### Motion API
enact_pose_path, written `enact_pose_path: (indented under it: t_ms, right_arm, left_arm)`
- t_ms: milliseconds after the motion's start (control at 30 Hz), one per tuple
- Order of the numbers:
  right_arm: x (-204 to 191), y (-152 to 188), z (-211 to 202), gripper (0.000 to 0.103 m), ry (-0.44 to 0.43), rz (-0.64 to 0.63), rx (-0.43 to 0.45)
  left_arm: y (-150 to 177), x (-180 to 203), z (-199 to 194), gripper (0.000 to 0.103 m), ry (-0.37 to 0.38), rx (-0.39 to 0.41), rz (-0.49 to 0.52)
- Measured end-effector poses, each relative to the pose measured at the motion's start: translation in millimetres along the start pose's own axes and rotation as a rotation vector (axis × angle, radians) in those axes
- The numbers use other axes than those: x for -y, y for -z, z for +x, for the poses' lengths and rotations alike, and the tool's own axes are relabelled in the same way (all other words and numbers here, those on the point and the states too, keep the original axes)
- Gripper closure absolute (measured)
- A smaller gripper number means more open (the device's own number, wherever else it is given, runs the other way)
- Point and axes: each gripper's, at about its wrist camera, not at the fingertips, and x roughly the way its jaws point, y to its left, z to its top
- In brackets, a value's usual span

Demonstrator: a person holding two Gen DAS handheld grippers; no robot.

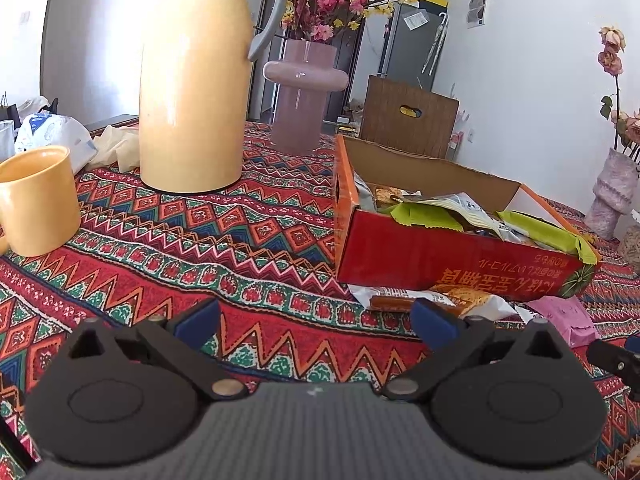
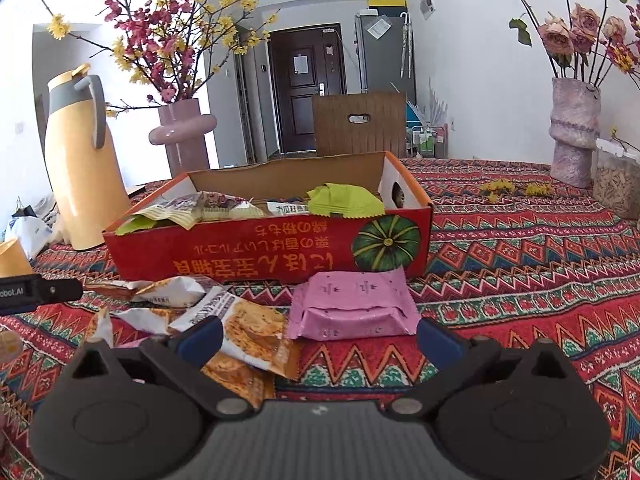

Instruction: Organize snacks

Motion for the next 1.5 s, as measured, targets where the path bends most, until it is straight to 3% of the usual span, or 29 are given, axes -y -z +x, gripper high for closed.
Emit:
enact_pose_path:
  t_ms: [333,667,1067,1100,1133,1233,1500]
  right_arm:
    - [3.6,-34.6,43.8,0.0,0.115,-0.084,-0.081]
    - [16.8,-35.7,100.3,0.0,0.106,-0.068,-0.244]
    - [23.2,-32.7,102.3,0.0,0.074,-0.048,-0.245]
    - [24.1,-33.0,100.5,0.005,0.074,-0.045,-0.241]
    - [24.5,-33.4,97.5,0.018,0.07,-0.045,-0.232]
    - [29.1,-35.8,85.6,0.036,0.049,-0.02,-0.213]
    - [40.5,-21.7,35.4,0.038,0.087,0.04,-0.084]
  left_arm:
    - [-1.2,-3.7,2.5,0.0,0.019,-0.015,-0.023]
    - [-1.5,-4.9,3.2,0.0,0.022,-0.024,-0.032]
    - [-3.5,-12.4,7.9,0.0,0.016,-0.044,-0.074]
    - [-3.5,-14.0,8.0,0.0,0.018,-0.045,-0.086]
    - [-3.7,-15.5,8.3,0.0,0.021,-0.046,-0.095]
    - [-4.3,-18.7,9.9,0.0,0.021,-0.055,-0.114]
    - [-4.3,-18.9,12.9,0.0,0.007,-0.071,-0.12]
